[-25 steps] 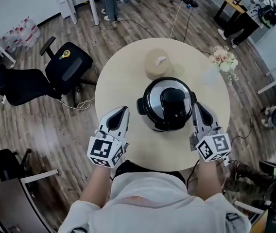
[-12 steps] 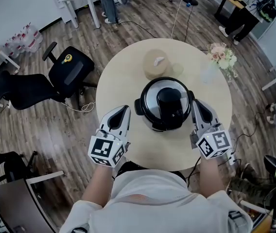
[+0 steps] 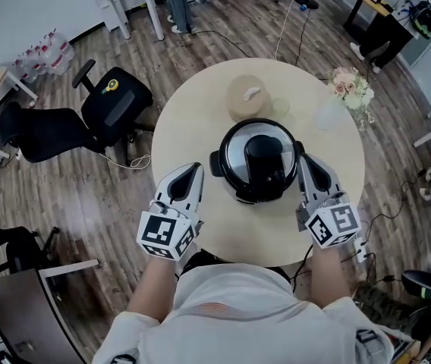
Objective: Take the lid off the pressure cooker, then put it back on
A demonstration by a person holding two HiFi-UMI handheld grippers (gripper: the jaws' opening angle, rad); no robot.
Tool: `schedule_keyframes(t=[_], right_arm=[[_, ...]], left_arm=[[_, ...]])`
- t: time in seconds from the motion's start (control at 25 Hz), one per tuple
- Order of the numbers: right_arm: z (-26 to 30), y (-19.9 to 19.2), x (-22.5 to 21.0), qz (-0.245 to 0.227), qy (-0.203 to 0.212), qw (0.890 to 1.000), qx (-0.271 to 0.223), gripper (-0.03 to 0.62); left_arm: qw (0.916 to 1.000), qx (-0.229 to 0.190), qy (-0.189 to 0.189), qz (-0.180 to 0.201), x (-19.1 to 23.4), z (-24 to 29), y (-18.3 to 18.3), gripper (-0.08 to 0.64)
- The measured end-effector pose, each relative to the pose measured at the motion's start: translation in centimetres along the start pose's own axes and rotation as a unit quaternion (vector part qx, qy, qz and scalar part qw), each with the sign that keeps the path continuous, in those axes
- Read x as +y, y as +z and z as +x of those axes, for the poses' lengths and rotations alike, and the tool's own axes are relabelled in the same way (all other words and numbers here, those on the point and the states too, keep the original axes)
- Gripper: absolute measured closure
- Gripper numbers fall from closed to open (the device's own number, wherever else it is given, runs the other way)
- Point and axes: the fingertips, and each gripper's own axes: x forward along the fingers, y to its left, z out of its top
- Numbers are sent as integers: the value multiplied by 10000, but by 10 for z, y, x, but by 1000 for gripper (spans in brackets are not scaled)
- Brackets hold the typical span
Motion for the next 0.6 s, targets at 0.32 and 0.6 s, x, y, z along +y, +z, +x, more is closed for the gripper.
schedule_keyframes(t=[0.32,0.6], right_arm=[[-9,7,1,-52,-3,9999,-98,589],[-11,7,1,-110,-18,9999,-89,509]], left_arm=[[9999,-111,-6,7,-7,-4,5,554],[9994,-257,-220,-7,-13,-1,12,365]])
